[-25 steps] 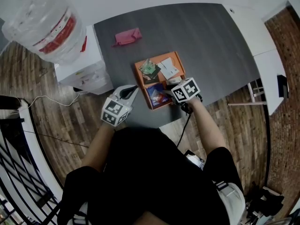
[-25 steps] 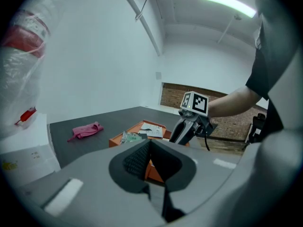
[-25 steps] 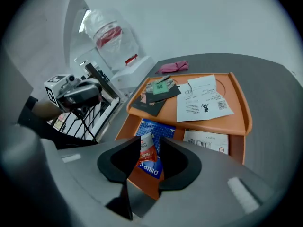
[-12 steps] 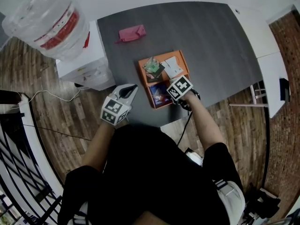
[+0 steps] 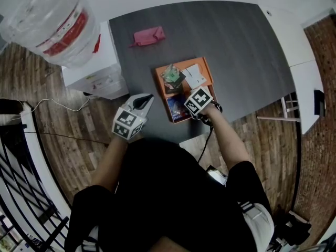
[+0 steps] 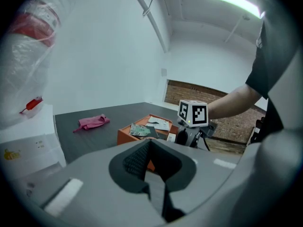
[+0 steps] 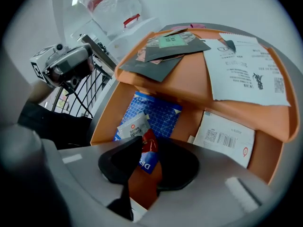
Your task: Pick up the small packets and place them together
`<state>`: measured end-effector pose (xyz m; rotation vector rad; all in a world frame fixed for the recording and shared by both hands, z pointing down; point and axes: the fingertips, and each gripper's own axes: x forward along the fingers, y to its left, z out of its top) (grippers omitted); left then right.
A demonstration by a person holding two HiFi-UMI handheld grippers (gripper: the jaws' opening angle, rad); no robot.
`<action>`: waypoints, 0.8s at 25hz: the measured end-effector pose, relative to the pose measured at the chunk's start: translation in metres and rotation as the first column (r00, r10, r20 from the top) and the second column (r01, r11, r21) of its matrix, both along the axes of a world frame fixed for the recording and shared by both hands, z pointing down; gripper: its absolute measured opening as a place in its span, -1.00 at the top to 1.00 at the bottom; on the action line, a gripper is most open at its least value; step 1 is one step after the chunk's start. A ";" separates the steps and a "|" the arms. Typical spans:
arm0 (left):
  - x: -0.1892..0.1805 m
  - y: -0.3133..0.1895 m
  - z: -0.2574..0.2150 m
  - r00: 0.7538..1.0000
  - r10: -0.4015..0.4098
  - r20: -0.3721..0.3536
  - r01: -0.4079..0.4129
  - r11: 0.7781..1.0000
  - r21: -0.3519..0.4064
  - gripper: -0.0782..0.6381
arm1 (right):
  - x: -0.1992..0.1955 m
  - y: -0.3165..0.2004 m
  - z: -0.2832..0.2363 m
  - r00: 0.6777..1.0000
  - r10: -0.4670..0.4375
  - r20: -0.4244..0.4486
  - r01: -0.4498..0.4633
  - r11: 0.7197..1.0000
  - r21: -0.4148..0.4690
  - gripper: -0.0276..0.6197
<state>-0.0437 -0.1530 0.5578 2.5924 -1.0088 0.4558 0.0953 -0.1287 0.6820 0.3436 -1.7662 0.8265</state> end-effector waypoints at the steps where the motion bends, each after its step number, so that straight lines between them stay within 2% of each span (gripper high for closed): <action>1: 0.001 0.000 0.000 1.000 0.002 0.000 -0.002 1.000 -0.001 0.78 | 0.000 0.000 0.001 1.000 0.003 -0.003 -0.003 1.000 0.007 0.62; 9: 0.005 -0.003 0.001 1.000 0.014 0.005 -0.014 1.000 -0.004 0.78 | -0.002 -0.002 -0.008 0.998 0.010 0.065 -0.010 1.000 -0.004 0.76; 20: 0.015 -0.006 0.000 0.999 0.033 0.009 -0.033 0.999 0.008 0.78 | 0.002 -0.009 -0.053 0.985 0.020 0.172 -0.034 0.996 0.079 0.81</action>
